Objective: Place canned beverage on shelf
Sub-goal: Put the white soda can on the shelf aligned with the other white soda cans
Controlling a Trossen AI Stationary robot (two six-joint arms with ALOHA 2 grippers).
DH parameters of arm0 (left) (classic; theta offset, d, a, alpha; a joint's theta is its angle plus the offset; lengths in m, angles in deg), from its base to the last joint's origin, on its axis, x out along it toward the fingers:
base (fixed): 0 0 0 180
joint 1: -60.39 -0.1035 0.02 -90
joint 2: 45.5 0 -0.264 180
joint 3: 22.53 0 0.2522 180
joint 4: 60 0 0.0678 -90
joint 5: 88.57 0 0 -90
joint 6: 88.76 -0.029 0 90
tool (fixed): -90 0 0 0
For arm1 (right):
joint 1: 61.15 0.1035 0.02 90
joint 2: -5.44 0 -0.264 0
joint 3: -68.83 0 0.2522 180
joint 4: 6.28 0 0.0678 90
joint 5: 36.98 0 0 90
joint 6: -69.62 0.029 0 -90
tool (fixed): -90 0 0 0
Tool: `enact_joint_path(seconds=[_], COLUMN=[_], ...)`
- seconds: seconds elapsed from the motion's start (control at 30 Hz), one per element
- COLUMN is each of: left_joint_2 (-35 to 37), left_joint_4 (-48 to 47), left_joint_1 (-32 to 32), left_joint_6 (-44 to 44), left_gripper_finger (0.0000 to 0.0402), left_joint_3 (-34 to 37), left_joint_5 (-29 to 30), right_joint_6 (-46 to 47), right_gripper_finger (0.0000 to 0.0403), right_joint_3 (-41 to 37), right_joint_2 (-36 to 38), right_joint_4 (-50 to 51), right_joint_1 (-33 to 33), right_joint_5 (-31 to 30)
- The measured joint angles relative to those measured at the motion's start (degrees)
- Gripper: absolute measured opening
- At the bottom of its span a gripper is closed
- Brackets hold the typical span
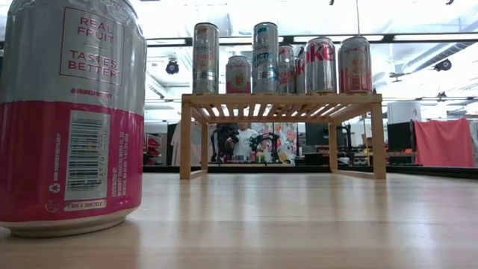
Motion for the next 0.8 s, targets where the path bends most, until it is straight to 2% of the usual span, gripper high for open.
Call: enact_joint_path(seconds=[0.1,0.23,0.4,0.53,0.67,0.8], left_joint_2=[-0.2,-0.5,-0.5,-0.5,-0.5,-0.5], left_joint_4=[0.1,0.4,0.6,1.1,2.0,2.1], left_joint_1=[2.4,3.5,3.7,3.7,3.7,3.7], left_joint_6=[0.0,0.0,-0.1,-0.5,-1.6,-2.3], left_gripper_finger=[0.0350,0.0350,0.0350,0.0350,0.0350,0.0350], left_joint_3=[0.0,0.0,0.0,0.0,0.0,0.0], left_joint_5=[2.5,2.6,2.6,2.6,2.6,2.6], right_joint_6=[5.5,14.2,26.7,36.5,41.8,47.4], right_gripper_finger=[0.0009,0.0009,0.0009,0.0009,0.0009,0.0009], right_joint_3=[0.0,0.0,0.0,-0.1,-2.9,-6.1], right_joint_2=[0.0,-0.2,-1.3,-3.0,-3.4,-3.5], right_joint_4=[2.5,7.3,19.1,30.2,26.8,29.6], right_joint_1=[8.3,17.7,26.8,32.2,36.5,40.2], right_joint_5=[-7.4,-15.7,-23.4,-25.2,-25.2,-26.1])
